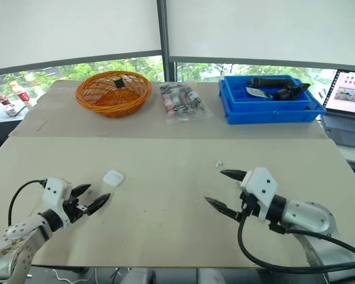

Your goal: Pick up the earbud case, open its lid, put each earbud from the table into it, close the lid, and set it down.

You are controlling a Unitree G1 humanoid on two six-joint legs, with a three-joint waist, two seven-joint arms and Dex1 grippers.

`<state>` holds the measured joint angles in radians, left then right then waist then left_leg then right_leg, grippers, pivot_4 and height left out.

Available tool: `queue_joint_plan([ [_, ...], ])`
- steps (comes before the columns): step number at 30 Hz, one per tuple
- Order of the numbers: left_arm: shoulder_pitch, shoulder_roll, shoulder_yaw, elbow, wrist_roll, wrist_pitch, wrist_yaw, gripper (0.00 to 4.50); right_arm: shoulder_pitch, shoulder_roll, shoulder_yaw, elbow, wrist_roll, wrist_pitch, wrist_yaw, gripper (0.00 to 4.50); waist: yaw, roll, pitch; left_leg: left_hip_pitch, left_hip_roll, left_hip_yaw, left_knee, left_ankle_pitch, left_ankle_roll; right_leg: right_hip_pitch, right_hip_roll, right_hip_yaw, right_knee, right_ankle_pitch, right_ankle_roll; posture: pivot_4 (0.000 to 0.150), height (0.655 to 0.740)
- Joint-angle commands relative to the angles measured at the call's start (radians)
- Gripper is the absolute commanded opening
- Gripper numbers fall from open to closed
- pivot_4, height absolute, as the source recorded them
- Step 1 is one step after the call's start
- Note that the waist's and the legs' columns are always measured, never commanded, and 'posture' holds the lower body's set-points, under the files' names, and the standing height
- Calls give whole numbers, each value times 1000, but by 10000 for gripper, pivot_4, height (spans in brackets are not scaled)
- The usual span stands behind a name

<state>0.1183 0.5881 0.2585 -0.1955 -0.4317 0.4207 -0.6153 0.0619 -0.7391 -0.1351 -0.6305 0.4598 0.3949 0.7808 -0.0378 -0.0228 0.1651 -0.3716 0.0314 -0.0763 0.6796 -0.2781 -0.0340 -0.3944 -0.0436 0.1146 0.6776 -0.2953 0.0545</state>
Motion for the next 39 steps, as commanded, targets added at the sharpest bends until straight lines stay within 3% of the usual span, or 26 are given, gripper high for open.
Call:
queue_joint_plan([
  [1, -68, 1, -24, 50, 26, -12, -2, 45000, -30, -6, 11, -46, 38, 34, 2, 44066, 4, 0, 0, 0, 0, 0, 0, 0, 0, 0, 0, 0, 0, 0, 0, 1500, 6940],
  [15, -250, 4, -148, 179, 106, 39, -41, 45000, -149, -6, 75, -75, 77, 134, 0, 44066, 10, 0, 0, 1, -1, -3, 0, 0, 0, 2, -1, -3, 0, 0, 0, 1500, 6940],
  [26, -227, -58, -153, 120, 112, 124, 50, 45000, -210, -14, 67, -42, 108, 162, 11, 44066, 18, 0, 0, 1, -1, -3, 0, 0, 0, 3, -1, -3, -1, 0, 0, 1500, 6940],
  [35, -263, -31, -195, 89, 117, 229, 38, 45000, -260, -7, 75, -20, 133, 187, 7, 44066, 22, 1, 0, 2, -1, -4, 0, 0, 0, 4, -1, -4, -2, 0, 0, 1500, 6940],
  [39, -270, -24, -203, 84, 114, 257, 28, 33239, -264, -4, 74, -25, 140, 194, 1, 45000, 22, 1, 0, 2, -1, -4, 0, 0, 0, 4, -1, -4, -2, 0, 0, 1500, 6940],
])
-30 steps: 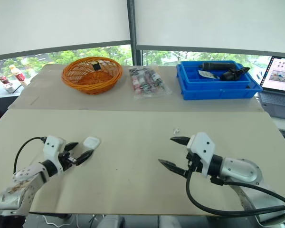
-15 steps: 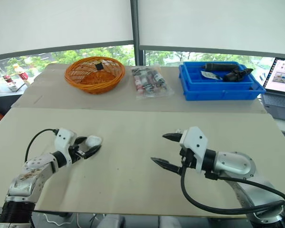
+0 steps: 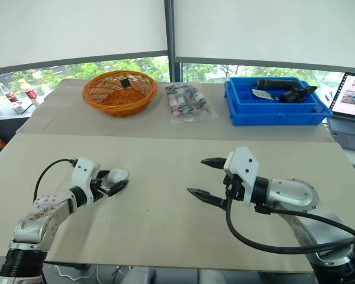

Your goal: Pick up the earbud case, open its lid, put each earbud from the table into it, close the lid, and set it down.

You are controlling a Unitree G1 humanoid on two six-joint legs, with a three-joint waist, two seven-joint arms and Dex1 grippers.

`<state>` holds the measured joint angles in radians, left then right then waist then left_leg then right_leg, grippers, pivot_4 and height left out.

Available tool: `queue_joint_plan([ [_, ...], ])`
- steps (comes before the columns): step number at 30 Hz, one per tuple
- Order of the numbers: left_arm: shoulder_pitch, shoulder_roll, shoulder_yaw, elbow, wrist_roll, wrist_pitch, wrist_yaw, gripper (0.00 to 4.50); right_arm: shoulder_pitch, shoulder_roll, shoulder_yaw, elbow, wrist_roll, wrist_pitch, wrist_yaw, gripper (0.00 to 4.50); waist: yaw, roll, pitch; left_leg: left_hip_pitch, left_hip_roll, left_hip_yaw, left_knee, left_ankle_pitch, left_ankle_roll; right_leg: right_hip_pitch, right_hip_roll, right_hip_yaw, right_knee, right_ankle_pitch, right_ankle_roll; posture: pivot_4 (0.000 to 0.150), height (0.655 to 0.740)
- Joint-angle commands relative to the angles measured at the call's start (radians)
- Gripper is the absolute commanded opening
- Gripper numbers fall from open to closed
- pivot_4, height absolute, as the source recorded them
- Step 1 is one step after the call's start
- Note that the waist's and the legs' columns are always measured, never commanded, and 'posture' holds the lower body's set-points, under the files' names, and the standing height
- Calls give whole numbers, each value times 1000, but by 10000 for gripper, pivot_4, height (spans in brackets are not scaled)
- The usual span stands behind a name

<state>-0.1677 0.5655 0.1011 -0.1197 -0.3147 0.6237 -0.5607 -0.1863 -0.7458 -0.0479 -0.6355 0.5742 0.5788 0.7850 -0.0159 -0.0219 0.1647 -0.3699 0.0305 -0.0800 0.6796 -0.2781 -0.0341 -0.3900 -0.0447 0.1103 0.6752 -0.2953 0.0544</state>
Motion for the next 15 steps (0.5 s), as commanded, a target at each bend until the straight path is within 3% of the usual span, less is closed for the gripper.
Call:
queue_joint_plan([
  [1, 15, -1, -47, 9, -2, 56, -26, 29007, -15, 3, -14, -22, 28, 12, -5, 45000, 1, 0, 0, 0, 0, 0, 0, 0, 0, 0, 0, 0, 0, 0, 0, 1500, 6940],
  [2, 14, 1, -49, 9, 0, 57, -27, 25633, -14, 3, -16, -24, 30, 14, -7, 45000, 1, 0, 0, 0, 0, 0, 0, 0, 0, 0, 0, 0, -1, 0, 0, 1500, 6940],
  [8, 27, 36, -66, 9, 16, -4, -80, 25658, 6, -4, -34, -42, 41, 28, -17, 45000, 1, 0, 0, -1, 0, 0, -1, 0, 0, 0, -1, -1, -3, 0, 0, 1500, 6940],
  [15, 53, 10, -152, -108, -38, -281, -327, 25658, 70, -8, -53, -91, 139, 175, -92, 45000, 6, 0, 0, -4, 0, -1, -1, 0, 0, 0, -2, -3, -7, 0, 0, 1500, 6940],
])
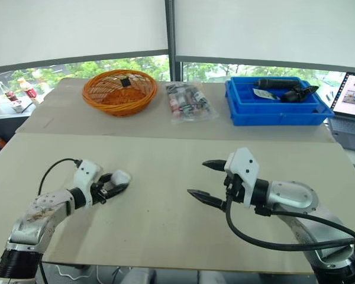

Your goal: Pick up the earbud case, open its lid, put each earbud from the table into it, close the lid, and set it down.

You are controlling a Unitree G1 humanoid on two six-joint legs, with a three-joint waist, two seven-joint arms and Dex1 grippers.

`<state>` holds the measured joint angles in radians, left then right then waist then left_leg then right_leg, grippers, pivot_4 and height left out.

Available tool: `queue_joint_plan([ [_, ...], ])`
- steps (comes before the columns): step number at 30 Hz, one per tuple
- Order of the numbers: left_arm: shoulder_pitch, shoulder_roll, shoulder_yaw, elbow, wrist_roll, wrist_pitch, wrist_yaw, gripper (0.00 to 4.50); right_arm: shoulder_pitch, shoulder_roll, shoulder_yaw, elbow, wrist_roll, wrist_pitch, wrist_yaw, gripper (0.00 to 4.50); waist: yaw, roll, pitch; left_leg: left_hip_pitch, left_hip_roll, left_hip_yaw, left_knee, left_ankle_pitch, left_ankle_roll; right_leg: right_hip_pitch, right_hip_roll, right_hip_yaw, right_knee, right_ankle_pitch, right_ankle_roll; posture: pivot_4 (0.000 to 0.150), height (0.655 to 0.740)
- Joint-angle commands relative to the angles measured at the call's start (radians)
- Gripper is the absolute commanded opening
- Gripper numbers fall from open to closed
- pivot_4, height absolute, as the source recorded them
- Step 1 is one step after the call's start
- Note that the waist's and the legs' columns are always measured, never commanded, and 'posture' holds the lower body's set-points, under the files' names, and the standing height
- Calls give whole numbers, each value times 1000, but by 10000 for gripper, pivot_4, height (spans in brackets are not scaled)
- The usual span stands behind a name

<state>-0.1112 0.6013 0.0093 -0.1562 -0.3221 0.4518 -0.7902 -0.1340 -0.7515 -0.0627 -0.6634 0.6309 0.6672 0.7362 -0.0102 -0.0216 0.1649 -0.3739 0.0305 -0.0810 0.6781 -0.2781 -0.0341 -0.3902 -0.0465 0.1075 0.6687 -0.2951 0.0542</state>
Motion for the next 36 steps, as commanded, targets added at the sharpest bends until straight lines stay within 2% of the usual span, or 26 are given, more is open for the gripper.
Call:
queue_joint_plan([
  [1, -6, -34, -77, -80, -19, -154, -116, 25658, 21, 1, -37, -75, 111, 132, -71, 45000, 0, 0, 0, -2, 0, 0, 0, 0, 0, -1, 0, 0, -1, 0, 0, 1500, 6940],
  [5, -44, -56, -151, -64, 61, -382, -177, 25658, -16, 71, -24, -79, 304, 332, -224, 45000, -10, -1, 1, -3, 1, -2, 1, 0, 0, -2, 1, -2, -1, 1, -2, 1500, 6940],
  [11, -126, -71, -212, 23, 165, -721, -232, 25658, -80, 192, 19, -34, 481, 469, -398, 45000, -10, -1, 1, -4, 2, -2, 0, 0, 0, -2, 3, -3, -2, 2, -3, 1500, 6940],
  [15, -149, -84, -209, 54, 165, -795, -231, 25658, -116, 245, 14, 5, 564, 498, -479, 45000, -9, 0, 1, -7, 2, -3, 1, 0, 0, -4, 2, -3, -3, 2, -2, 1500, 6940],
  [22, -157, -87, -214, 48, 164, -834, -219, 25658, -149, 266, 44, 52, 652, 511, -549, 45000, -10, 0, 1, -14, 2, -3, 2, 0, 0, -13, 3, -3, 3, 2, -2, 1500, 6940],
  [26, -159, -88, -220, 42, 173, -842, -210, 25658, -157, 266, 59, 68, 662, 504, -572, 33589, -11, 0, 1, -14, 2, -3, 2, 0, 0, -14, 3, -3, 4, 2, -2, 1500, 6940],
  [33, -163, -98, -223, 36, 182, -852, -188, 25658, -172, 263, 68, 81, 694, 504, -596, 9498, -13, 0, 1, -14, 2, -3, 2, 0, 0, -14, 3, -3, 4, 2, -2, 1500, 6940],
  [34, -165, -102, -222, 38, 186, -858, -181, 25657, -173, 261, 69, 81, 697, 505, -597, 7170, -14, 0, 1, -14, 2, -4, 2, 0, 0, -14, 3, -3, 4, 2, -2, 1500, 6940],
  [36, -168, -106, -224, 41, 189, -859, -174, 25657, -177, 258, 73, 84, 698, 507, -596, 7223, -14, 0, 1, -14, 2, -4, 2, 0, 0, -14, 3, -3, 4, 2, -2, 1500, 6940],
])
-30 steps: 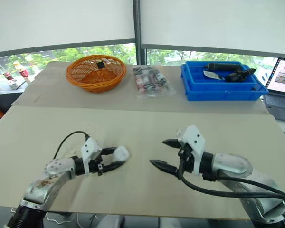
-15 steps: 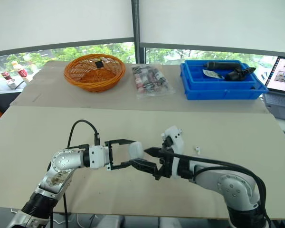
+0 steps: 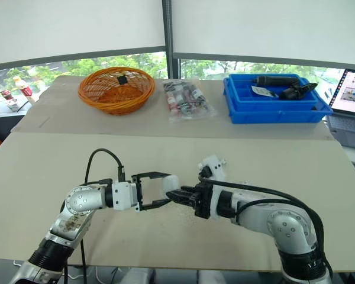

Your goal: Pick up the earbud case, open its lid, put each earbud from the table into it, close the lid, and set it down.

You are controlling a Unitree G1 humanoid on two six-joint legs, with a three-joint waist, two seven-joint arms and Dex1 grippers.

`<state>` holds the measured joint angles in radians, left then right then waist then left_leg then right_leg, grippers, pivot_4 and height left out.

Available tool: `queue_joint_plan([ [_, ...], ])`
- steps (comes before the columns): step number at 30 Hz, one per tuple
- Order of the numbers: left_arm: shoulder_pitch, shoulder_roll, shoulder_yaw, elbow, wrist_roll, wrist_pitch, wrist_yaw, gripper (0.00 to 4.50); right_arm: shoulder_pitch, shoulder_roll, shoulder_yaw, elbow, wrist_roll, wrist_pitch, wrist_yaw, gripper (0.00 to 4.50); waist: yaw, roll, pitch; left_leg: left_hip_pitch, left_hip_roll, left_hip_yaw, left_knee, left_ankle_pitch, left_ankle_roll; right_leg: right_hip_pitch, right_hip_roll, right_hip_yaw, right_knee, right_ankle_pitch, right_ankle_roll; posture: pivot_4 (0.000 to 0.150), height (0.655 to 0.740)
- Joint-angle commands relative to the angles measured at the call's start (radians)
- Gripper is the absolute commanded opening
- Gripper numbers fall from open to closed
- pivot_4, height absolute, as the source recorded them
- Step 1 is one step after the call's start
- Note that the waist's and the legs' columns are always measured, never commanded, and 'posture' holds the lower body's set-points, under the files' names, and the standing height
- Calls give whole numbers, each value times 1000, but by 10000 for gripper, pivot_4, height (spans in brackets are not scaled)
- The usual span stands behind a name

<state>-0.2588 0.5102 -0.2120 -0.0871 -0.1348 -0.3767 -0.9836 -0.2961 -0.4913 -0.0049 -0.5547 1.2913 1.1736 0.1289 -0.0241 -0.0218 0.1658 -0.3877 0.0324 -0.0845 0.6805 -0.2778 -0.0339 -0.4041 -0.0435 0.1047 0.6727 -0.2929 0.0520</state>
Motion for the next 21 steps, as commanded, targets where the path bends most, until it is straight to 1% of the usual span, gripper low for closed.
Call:
queue_joint_plan([
  [1, -21, -16, -7, -27, -2, -33, 14, 25657, -18, -2, 17, -23, 40, 0, 12, 7223, 0, 0, 0, 0, 0, 0, 0, 0, 0, 0, 0, 0, 0, 0, 0, 1500, 6940],
  [6, -15, -26, 0, -21, -4, -51, 29, 25657, -27, -4, 26, -19, 50, 0, 17, 7223, 0, 0, 0, 0, 0, 0, 0, 0, 0, 0, 0, 0, 0, 0, 0, 1500, 6940],
  [7, -17, -26, 2, -17, -2, -52, 31, 36320, -29, -5, 27, -19, 49, 1, 18, 7223, 0, 0, 0, 0, 0, 0, 0, 0, 0, 0, 0, 0, 0, 0, 0, 1500, 6940],
  [8, -21, -24, 5, -11, 5, -54, 35, 39738, -32, -7, 29, -18, 49, 1, 21, 7223, -1, 0, 0, 0, 0, 0, 0, 0, 0, 0, 0, 0, 0, 0, 0, 1500, 6940],
  [9, -25, -22, 8, -3, 12, -51, 38, 44849, -36, -11, 32, -17, 46, 1, 24, 7223, -1, 0, 0, 0, 0, 0, 0, 0, 0, 0, 0, 0, 0, 0, 0, 1500, 6940],
  [11, -30, 8, 3, 10, 4, 17, 5, 45000, -56, -44, 50, -25, 12, 4, 53, 7222, -1, 0, 0, 0, 0, 0, 0, 0, 0, 0, 0, 0, 0, 0, 0, 1500, 6940],
  [13, -26, 41, 8, -2, -47, 178, -23, 45000, -86, -118, 92, -55, -73, 2, 119, 7222, -5, 0, 0, 0, 0, 0, 0, 0, 0, 0, 0, 0, 0, 0, 0, 1500, 6940],
  [17, -23, 140, -13, -84, -154, 514, -119, 45000, -158, -320, 226, -123, -307, -76, 315, 7223, -14, 2, 1, 0, 0, -1, 0, 0, 0, -1, 0, -2, 0, 0, 0, 1500, 6940],
  [19, -33, 176, -26, -135, -198, 628, -163, 45000, -193, -405, 298, -142, -429, -136, 414, 7222, -18, 2, 2, -1, 0, -2, 0, 0, 0, -1, 0, -2, 0, 0, 0, 1500, 6940],
  [21, -59, 187, -37, -170, -221, 710, -179, 45000, -224, -469, 368, -144, -549, -205, 502, 7223, -18, 3, 2, -1, 0, -2, 0, 0, 0, -1, 0, -3, 0, 0, 0, 1500, 6940],
])
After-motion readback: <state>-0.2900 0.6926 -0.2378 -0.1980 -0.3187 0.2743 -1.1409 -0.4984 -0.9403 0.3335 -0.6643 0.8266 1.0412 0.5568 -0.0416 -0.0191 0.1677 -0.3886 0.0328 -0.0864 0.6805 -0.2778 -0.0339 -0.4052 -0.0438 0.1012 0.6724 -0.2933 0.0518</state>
